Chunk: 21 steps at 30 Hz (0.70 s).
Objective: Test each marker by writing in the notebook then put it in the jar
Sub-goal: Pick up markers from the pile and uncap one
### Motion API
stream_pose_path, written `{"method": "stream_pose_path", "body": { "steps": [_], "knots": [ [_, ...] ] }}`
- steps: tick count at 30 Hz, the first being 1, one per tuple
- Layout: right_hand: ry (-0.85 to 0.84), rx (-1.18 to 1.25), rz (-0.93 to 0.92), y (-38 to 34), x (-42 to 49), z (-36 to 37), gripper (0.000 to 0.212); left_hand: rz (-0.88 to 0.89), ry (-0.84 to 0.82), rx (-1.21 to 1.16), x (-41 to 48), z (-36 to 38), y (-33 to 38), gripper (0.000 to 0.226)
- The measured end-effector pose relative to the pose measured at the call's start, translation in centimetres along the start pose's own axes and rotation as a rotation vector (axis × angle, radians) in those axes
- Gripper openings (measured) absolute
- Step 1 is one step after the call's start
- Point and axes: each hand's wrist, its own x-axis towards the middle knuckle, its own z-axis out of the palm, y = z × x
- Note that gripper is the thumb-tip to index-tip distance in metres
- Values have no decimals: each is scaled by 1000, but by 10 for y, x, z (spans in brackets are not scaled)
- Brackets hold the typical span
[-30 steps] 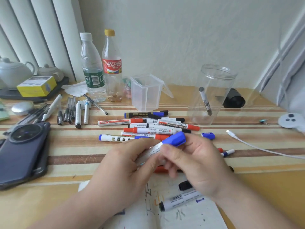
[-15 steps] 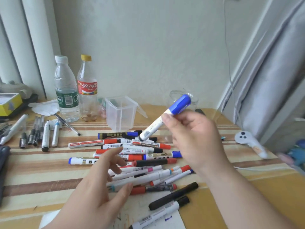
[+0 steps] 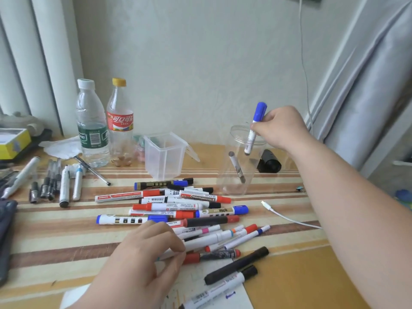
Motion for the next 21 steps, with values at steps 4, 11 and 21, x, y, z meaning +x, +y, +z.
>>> {"method": "stream_pose_path", "body": {
  "steps": [4, 11, 21],
  "knots": [
    [3, 20, 29, 9, -7, 6, 27, 122, -68, 53, 1, 0, -1, 15],
    [86, 131, 13, 18, -28, -7, 18, 360, -332, 259, 1, 16, -2, 21],
    [-158, 281, -189, 52, -122, 10, 10, 117, -267, 300, 2, 18, 14, 13]
  ]
}}
